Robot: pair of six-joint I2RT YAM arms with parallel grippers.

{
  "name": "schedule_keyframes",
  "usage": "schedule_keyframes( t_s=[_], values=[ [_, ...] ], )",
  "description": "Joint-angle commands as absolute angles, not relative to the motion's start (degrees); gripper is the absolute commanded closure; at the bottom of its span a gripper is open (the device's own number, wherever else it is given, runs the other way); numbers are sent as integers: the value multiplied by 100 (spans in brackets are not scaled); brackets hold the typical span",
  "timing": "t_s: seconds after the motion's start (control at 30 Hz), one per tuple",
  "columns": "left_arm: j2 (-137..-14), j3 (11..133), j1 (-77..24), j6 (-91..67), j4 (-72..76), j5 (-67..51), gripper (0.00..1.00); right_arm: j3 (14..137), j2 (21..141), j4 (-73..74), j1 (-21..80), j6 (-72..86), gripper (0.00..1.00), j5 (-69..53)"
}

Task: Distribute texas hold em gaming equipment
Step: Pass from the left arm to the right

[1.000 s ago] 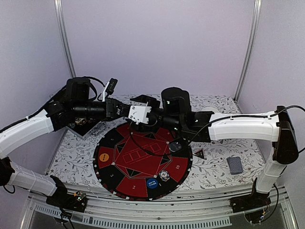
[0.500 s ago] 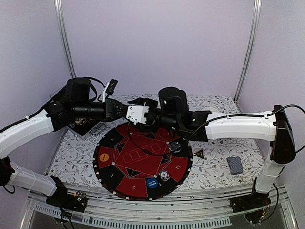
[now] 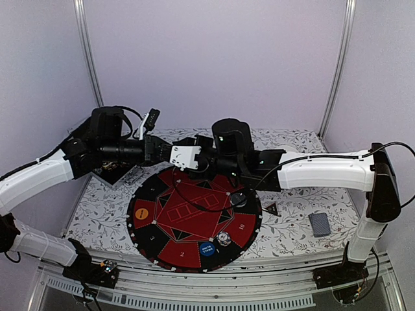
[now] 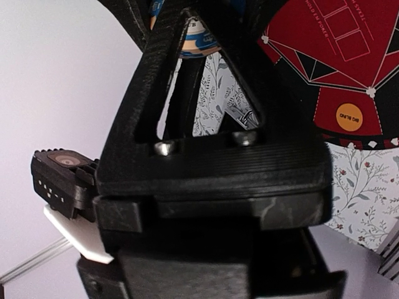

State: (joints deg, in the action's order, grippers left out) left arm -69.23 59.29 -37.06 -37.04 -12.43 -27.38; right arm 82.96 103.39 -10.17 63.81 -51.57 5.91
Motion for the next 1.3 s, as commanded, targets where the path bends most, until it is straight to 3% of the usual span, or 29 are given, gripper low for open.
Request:
schedule_keyframes(
  t_s=[0.0,0.03,0.17,0.33,0.8,1.0,1.27],
  values=[
    [-6829,5883,-3774,-3642,-1140,-2977,100,8512,10434,-1011,6362,-5085,90,769],
    [-6829,5880,-3779,-3639,-1135,-2984,100,8510,10432,-1011,6363,-5075,95,784],
    [-6820,5833,-3779,-3619,-1132,-2962,100,8500,10401,-981,6361,-5022,98,813],
    [-6812,5721,-3779,-3612,-1077,-2909,83,8481,10359,-911,6365,-4899,98,749],
    [-6759,5661,-3757,-3679,-993,-2764,61,8457,10292,-795,6372,-4869,98,650],
    [-6732,5641,-3702,-3649,-1028,-2723,56,8438,10262,-722,6368,-4813,98,614],
    [-6770,5625,-3568,-3605,-1110,-2692,40,8473,10193,-435,6372,-4752,98,425]
  ],
)
